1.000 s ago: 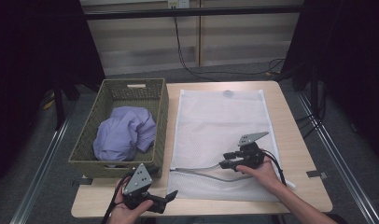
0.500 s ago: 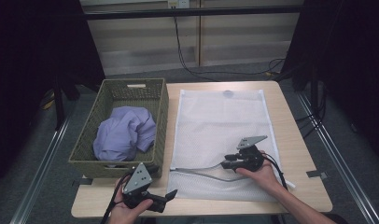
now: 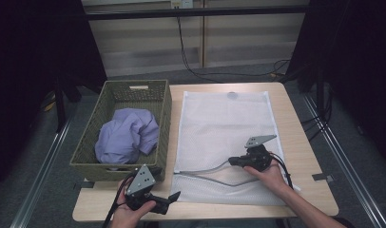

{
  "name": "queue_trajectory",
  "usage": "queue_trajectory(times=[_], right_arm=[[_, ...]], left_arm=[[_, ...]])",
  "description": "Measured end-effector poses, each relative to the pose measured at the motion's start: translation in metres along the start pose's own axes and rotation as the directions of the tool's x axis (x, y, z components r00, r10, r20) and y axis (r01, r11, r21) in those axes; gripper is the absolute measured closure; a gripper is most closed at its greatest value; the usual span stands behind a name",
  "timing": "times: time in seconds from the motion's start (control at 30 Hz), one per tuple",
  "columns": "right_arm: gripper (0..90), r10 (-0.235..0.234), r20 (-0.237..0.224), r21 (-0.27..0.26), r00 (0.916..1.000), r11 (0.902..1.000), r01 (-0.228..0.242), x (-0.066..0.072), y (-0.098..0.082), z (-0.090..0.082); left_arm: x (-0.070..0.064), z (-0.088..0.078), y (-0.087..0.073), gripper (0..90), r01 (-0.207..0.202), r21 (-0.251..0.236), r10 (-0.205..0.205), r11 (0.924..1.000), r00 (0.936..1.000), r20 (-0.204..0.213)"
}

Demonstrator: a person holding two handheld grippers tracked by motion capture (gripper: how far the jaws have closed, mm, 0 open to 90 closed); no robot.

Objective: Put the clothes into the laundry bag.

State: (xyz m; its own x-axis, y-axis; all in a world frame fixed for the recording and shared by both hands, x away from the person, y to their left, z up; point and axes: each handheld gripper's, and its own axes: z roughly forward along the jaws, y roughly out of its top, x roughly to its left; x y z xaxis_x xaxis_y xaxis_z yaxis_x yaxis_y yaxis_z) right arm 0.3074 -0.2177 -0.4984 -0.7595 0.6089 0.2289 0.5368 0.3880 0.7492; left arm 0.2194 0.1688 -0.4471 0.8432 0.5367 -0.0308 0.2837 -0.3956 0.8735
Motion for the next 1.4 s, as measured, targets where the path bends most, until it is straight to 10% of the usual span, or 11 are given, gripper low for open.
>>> queue_trajectory(times=[1.4], right_arm=[[89.9,-0.001,-0.081,-0.212,0.9967,0.9771,-0.017,0.003,0.031,-0.043]], left_arm=[[-0.008,-0.002,0.001,3.8,0.001,-0.017,0.0,0.9999,0.9997,0.025]])
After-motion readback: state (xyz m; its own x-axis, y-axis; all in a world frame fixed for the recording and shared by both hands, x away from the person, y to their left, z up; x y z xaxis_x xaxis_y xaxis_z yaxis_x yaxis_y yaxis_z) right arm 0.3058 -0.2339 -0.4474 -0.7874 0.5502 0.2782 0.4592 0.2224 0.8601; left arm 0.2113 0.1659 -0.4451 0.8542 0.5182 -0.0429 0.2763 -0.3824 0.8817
